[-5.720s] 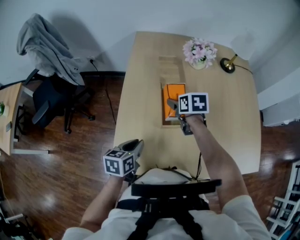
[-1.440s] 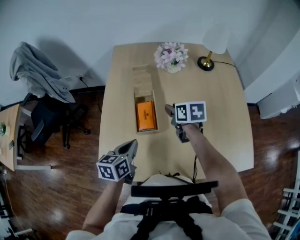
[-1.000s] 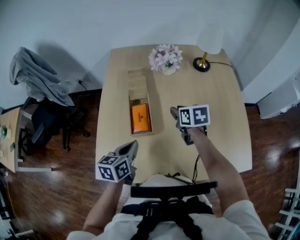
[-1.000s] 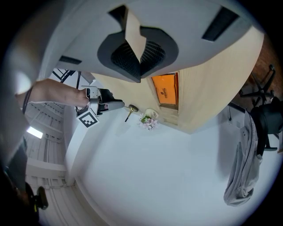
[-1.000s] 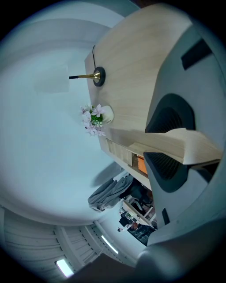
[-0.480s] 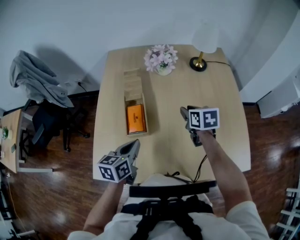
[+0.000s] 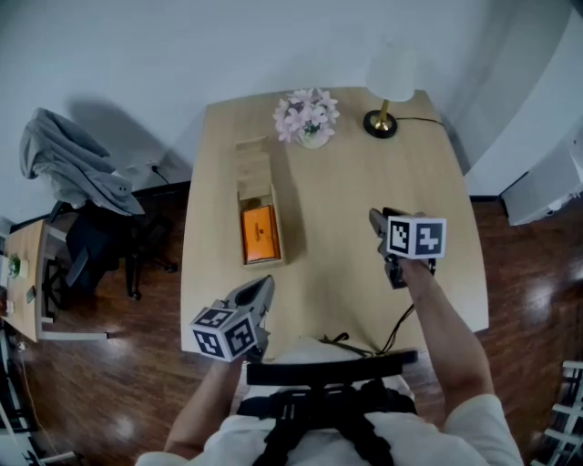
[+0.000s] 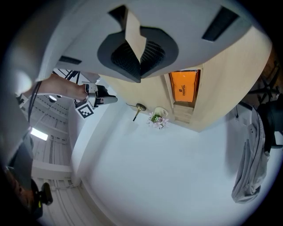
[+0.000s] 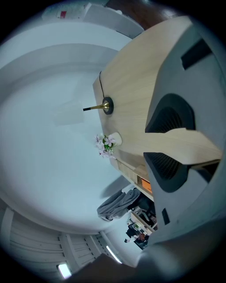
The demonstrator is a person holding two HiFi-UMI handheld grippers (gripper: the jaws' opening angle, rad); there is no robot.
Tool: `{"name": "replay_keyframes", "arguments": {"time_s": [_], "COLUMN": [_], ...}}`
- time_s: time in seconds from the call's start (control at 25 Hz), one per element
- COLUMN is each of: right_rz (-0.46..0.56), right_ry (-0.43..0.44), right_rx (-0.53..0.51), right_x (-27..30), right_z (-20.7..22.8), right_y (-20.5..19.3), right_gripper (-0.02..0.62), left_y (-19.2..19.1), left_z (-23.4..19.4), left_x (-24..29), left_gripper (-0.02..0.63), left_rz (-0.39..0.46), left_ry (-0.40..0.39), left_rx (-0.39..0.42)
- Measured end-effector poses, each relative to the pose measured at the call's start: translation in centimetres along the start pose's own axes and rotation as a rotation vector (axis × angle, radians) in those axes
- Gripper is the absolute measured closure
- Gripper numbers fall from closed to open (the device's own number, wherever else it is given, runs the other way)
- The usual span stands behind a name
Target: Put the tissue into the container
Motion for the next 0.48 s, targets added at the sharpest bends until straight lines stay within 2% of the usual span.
{"name": "replay_keyframes", "arguments": {"time_s": [0.48], "right_rz": [0.07], "right_ry": [-0.057], "right_rx": [-0.013], "right_x": [-5.1], "right_z": [1.0], "right_y": [-0.6], "right_gripper": [0.473], "left_y": [0.7], "left_z": [2.4], "left_x": [-1.2], "left_gripper": [0.606], "left_rz": [0.002], "left_ry": [-0.035], "left_rx": [0.013]}}
Point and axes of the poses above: the fingertips, and each gripper's own axes: x forward along the fingers, z to its right, y out of its top, the point moved 8 cm from there along -x, backward along the fingers, and after that the axes turned 5 degrees about y, right-handed, at the moved point
